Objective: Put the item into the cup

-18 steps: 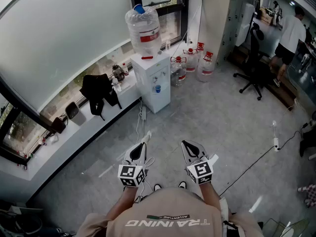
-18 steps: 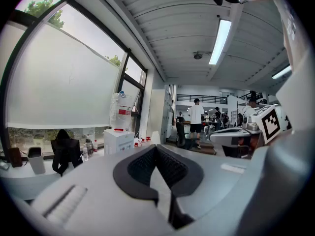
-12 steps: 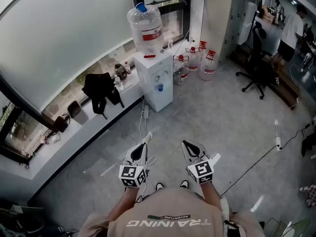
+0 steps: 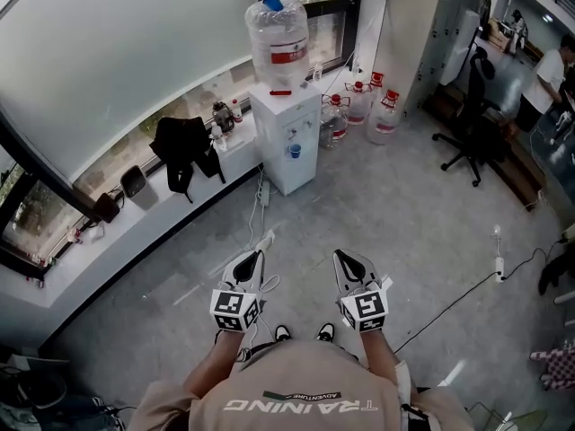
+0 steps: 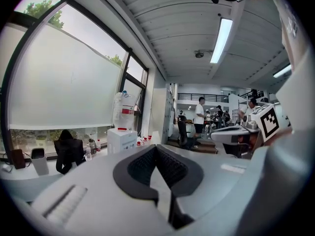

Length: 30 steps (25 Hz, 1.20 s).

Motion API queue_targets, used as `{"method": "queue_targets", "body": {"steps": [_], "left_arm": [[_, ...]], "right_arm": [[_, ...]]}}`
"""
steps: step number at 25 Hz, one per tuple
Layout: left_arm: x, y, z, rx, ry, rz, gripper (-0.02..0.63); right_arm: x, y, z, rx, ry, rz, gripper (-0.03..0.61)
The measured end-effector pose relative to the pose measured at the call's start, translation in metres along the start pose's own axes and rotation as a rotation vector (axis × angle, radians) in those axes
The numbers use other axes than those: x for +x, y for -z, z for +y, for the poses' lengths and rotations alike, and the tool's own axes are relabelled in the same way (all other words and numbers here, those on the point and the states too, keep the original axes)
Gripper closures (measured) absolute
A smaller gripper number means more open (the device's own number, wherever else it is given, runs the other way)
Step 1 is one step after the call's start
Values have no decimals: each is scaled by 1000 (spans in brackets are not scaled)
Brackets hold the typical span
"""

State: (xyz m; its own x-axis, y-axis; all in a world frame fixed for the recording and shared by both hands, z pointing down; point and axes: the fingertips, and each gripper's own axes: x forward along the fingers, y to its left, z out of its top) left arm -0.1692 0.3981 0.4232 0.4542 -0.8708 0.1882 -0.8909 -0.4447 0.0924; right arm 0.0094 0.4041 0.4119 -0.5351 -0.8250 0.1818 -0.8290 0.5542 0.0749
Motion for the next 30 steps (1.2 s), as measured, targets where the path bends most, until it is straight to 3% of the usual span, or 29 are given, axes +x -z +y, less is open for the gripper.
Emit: {"method": "queue_targets", "body": {"steps": [17,22,30], "left_arm": [[28,19,55,1,110,67,604],[54,19,65,-11,113,75,605],[117,-2,83,-3,51,69,605]], "right_arm": [[49,26,13,56,109,66,566],[73,26,-3,50,117,70,566],[130,19,-63,45,65,39,567]]}}
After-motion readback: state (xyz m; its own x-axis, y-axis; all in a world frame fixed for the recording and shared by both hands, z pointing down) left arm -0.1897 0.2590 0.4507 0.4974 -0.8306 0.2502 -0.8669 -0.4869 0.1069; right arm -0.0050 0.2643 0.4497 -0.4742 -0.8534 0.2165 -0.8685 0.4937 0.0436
